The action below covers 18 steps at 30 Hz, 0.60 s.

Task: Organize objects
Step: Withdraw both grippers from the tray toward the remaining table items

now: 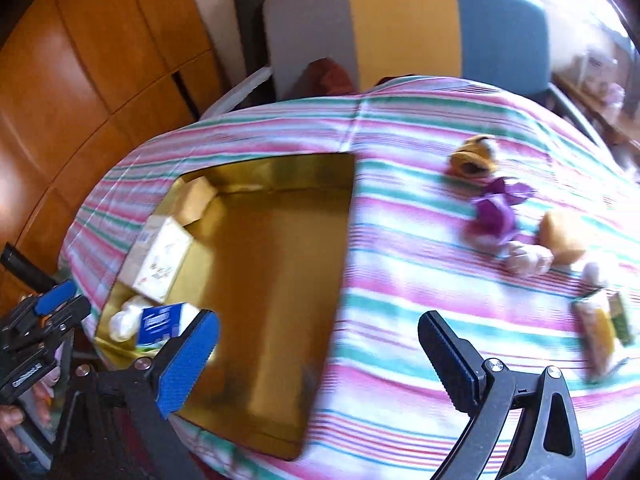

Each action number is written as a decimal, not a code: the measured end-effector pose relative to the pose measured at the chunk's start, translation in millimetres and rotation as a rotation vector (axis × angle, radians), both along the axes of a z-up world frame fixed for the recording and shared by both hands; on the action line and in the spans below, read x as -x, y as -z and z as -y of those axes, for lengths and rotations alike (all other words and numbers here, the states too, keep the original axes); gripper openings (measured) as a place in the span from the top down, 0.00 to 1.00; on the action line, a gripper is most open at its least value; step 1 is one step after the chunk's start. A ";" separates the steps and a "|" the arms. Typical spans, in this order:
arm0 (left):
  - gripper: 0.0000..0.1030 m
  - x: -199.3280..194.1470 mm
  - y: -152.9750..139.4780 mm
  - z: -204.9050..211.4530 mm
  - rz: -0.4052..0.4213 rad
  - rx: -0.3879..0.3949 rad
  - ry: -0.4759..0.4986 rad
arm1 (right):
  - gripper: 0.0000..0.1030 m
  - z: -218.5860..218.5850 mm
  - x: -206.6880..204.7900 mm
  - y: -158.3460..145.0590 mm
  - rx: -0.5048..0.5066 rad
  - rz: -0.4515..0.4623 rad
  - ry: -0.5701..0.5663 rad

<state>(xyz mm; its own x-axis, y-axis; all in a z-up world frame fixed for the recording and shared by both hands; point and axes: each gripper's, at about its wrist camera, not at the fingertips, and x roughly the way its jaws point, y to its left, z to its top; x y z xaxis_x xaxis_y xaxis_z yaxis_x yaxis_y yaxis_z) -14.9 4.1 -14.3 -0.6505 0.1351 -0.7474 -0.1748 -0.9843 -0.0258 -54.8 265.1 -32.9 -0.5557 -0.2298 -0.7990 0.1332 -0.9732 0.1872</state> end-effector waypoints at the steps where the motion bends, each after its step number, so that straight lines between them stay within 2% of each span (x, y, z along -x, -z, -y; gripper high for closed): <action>1: 0.46 1.5 -0.7 -4.1 0.002 0.004 0.008 | 0.02 -8.6 0.9 -1.2 -0.009 -0.004 0.015; 12: 0.46 22.5 -2.5 -46.3 0.036 0.035 0.091 | 0.02 -116.2 14.2 -16.8 -0.127 -0.062 0.199; 18: 0.46 41.9 -8.6 -76.3 0.070 0.009 0.160 | 0.02 -182.5 18.6 -9.0 -0.153 -0.087 0.340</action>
